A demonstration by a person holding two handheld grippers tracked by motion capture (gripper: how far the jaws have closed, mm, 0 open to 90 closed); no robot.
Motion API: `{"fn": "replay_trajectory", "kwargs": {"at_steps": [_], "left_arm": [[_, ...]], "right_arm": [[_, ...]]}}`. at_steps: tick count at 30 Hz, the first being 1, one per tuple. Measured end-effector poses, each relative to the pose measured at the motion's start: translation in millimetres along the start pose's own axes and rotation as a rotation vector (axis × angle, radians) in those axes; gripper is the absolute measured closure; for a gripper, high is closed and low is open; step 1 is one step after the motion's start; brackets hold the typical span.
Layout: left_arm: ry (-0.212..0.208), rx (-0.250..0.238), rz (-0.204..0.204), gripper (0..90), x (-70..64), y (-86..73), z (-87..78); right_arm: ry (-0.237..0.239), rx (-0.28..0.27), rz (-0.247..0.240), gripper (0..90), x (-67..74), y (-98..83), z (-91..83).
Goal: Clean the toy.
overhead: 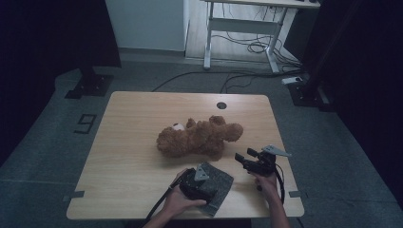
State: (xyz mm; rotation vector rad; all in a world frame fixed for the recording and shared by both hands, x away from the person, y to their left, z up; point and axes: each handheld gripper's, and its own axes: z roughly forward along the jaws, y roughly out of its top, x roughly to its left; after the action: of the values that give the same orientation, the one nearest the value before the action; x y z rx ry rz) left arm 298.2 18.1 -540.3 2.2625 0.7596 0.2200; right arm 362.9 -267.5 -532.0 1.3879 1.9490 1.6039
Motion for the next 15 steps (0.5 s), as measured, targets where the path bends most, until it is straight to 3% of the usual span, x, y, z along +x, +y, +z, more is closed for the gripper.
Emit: {"fn": "replay_trajectory", "kwargs": {"at_steps": [7, 10, 15], "left_arm": [[0.040, 0.012, 0.035, 17.1, -1.9, -4.5, 3.3], [0.046, -0.005, 0.042, 19.6, -1.5, -7.7, 2.4], [0.040, -0.029, 0.053, 32.0, 5.6, -11.5, -1.8]], "right_arm": [[-0.004, -0.002, 0.005, 22.6, -1.7, 0.1, -0.8], [-0.006, -0.005, 0.006, 22.6, -1.8, 0.1, -1.8], [-0.007, -0.003, 0.003, 22.7, -1.3, -0.3, -1.5]]}}
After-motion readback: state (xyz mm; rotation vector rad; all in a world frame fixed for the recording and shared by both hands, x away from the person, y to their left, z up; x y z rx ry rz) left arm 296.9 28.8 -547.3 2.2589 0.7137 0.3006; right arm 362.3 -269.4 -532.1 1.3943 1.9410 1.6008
